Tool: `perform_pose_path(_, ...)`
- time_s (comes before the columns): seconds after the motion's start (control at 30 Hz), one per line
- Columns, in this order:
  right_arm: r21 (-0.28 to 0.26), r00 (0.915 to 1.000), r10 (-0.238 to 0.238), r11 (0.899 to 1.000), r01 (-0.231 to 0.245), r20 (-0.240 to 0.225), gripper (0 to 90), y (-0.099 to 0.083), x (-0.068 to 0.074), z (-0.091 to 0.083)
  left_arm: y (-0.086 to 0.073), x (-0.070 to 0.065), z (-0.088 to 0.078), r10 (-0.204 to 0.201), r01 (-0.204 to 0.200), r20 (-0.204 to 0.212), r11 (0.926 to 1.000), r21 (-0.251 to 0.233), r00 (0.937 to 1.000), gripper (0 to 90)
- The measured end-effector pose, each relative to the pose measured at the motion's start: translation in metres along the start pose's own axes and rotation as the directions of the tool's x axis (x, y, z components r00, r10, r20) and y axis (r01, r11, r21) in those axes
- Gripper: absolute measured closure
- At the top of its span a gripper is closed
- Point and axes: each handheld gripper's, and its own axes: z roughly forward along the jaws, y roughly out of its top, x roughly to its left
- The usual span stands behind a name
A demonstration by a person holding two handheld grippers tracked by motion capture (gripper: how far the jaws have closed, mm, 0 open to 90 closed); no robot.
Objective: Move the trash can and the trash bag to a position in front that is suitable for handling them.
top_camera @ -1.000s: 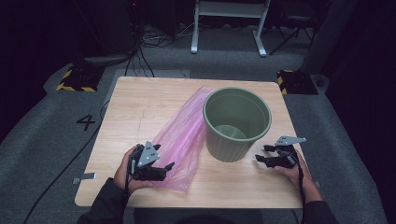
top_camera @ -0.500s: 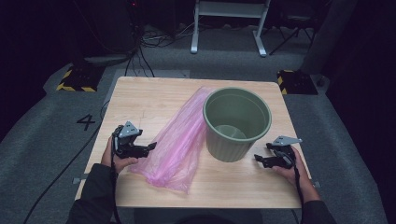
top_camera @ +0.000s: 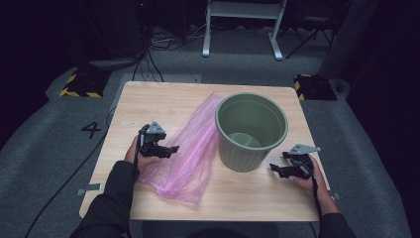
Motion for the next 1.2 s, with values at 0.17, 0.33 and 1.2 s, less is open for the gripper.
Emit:
perform_pose_path(0.17, -0.009, 1.0000, -0.002, 1.000, 0.002, 0.000, 22.2, -0.001, 0.000, 0.000, 0.002, -0.003, 0.012, -0.006, 0.006, 0.021, 0.9998, 0.018, 0.9998, 21.3)
perform_pose_path(0.33, -0.010, 1.0000, -0.005, 1.000, 0.005, -0.004, 22.5, -0.001, 0.000, -0.001, -0.002, -0.007, 0.022, 0.008, -0.009, 0.006, 0.9975, 0.070, 0.9999, 23.4)
perform_pose_path(1.2, -0.010, 0.9999, -0.007, 1.000, 0.007, -0.010, 22.6, -0.002, 0.000, -0.001, 0.002, -0.021, 0.028, -0.049, 0.051, -0.035, 0.9976, 0.048, 0.9982, 25.9)
